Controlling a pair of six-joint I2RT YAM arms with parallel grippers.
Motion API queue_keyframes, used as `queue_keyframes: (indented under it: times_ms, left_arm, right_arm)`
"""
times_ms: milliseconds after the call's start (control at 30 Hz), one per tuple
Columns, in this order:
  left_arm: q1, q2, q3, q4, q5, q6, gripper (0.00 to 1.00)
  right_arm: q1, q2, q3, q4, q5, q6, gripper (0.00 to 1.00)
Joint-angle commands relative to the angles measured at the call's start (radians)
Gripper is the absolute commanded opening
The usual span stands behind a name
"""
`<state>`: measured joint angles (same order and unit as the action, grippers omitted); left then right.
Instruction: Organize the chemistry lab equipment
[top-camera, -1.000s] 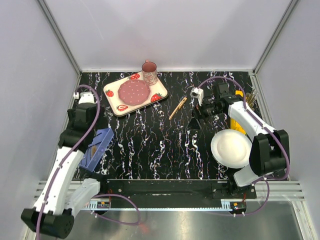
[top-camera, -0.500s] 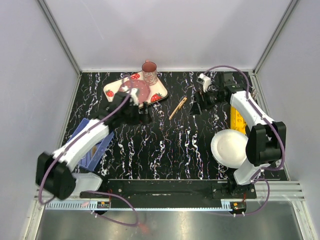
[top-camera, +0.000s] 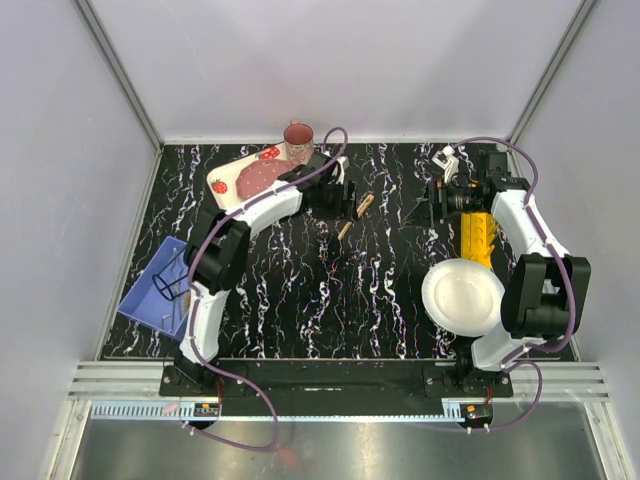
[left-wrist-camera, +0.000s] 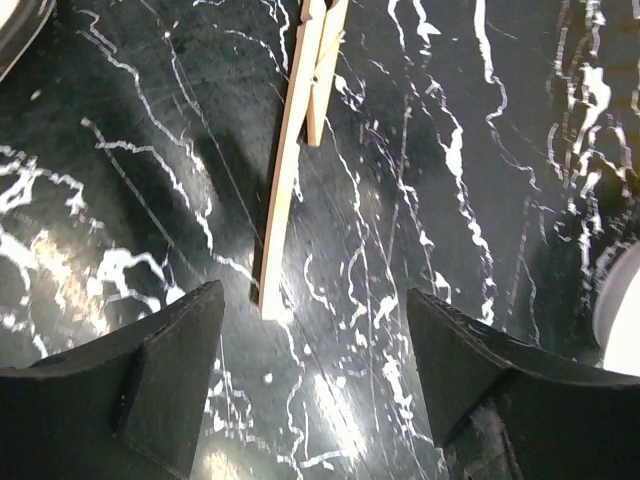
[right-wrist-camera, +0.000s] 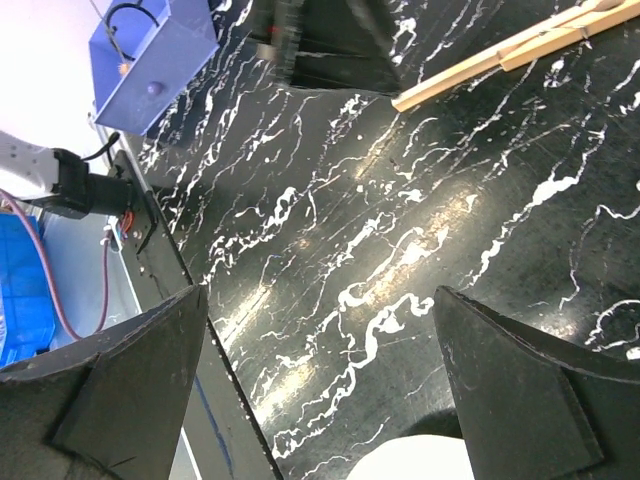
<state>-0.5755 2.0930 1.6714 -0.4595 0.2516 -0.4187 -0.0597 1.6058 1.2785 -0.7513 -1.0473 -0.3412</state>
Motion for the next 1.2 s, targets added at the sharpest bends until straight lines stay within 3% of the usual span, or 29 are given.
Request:
queue_keyframes:
  times_ms: [0,233,633,733,767,833,1033,1167]
  left_arm:
    - [-0.017,0.096,0.151,-0.050,0.014,0.012,0.74]
    - [-0.044,0.214,0.270,-0.163,-0.057,0.034,0.59]
    - [-0.121,0.305,0.416,-0.373,-0.331,0.112,0.36]
    - [-0.132,0.311,0.442,-0.395,-0.367,0.126,0.23]
    - [-0.133,0.306,0.441,-0.396,-0.379,0.127,0.11]
    - [-0.135,0.286,0.435,-0.396,-0.390,0.132,0.00]
    - [-0.136,0.147,0.320,-0.338,-0.431,0.156,0.00]
    - [-0.133,-0.151,0.032,-0.243,-0.486,0.166,0.00]
  right_arm:
    - [-0.003,-0.021,0.012,-0.029,-0.075,-0.042,1.00]
    - [-0.009,-0.014,0.032,-0.068,-0.097,-0.064,1.00]
    - [-0.015,-0.010,0.033,-0.075,-0.115,-0.068,1.00]
    - [-0.017,-0.007,0.033,-0.079,-0.112,-0.068,1.00]
    - [-0.019,-0.007,0.033,-0.079,-0.114,-0.068,1.00]
    - [-0.020,-0.007,0.032,-0.079,-0.114,-0.068,1.00]
    - [-0.022,-0.009,0.028,-0.079,-0.109,-0.071,1.00]
    - [-0.025,-0.012,0.027,-0.080,-0.109,-0.076,1.00]
